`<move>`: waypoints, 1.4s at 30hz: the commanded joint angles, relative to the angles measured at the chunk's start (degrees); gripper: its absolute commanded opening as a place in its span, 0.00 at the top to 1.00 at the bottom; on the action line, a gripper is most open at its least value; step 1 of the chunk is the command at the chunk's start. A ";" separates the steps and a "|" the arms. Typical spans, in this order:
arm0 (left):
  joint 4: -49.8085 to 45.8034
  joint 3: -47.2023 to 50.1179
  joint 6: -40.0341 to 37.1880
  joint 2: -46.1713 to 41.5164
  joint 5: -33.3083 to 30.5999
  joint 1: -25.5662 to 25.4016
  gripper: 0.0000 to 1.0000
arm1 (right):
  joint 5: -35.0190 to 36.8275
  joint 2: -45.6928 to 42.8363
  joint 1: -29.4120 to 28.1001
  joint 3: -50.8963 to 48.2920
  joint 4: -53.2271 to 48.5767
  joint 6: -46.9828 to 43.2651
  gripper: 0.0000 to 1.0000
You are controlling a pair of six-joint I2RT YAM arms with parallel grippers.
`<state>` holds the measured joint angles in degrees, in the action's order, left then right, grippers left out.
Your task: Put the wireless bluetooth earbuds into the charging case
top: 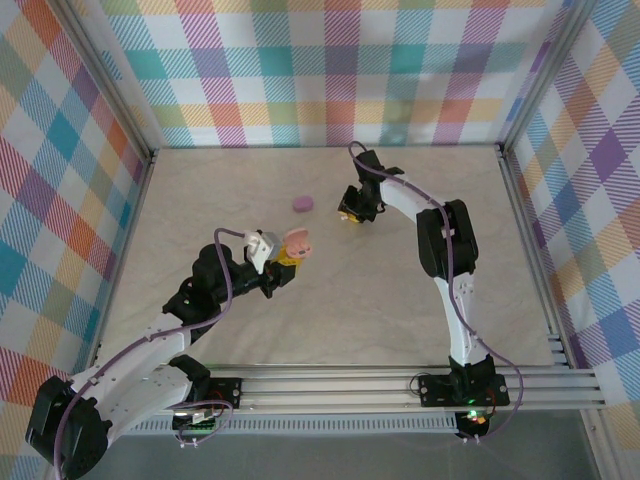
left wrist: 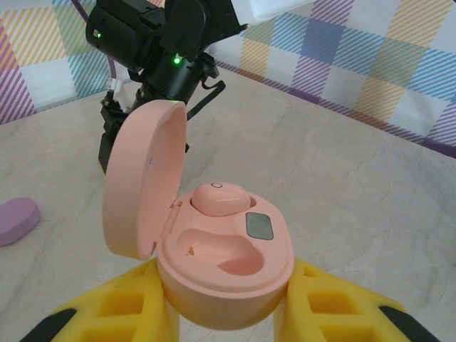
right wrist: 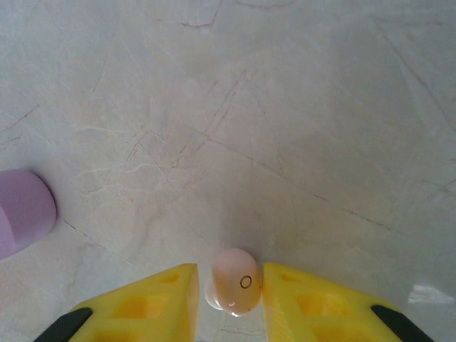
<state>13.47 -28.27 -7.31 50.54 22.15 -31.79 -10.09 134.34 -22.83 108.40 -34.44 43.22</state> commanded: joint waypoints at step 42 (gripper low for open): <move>-5.91 -0.21 -0.79 -5.98 -1.41 0.15 0.83 | 3.41 -12.30 0.15 -4.31 -5.96 -15.33 0.83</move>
<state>7.55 -28.27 -8.40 45.74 21.28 -31.79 -7.33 126.43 -22.83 105.75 -39.44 30.70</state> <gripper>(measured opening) 0.311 0.171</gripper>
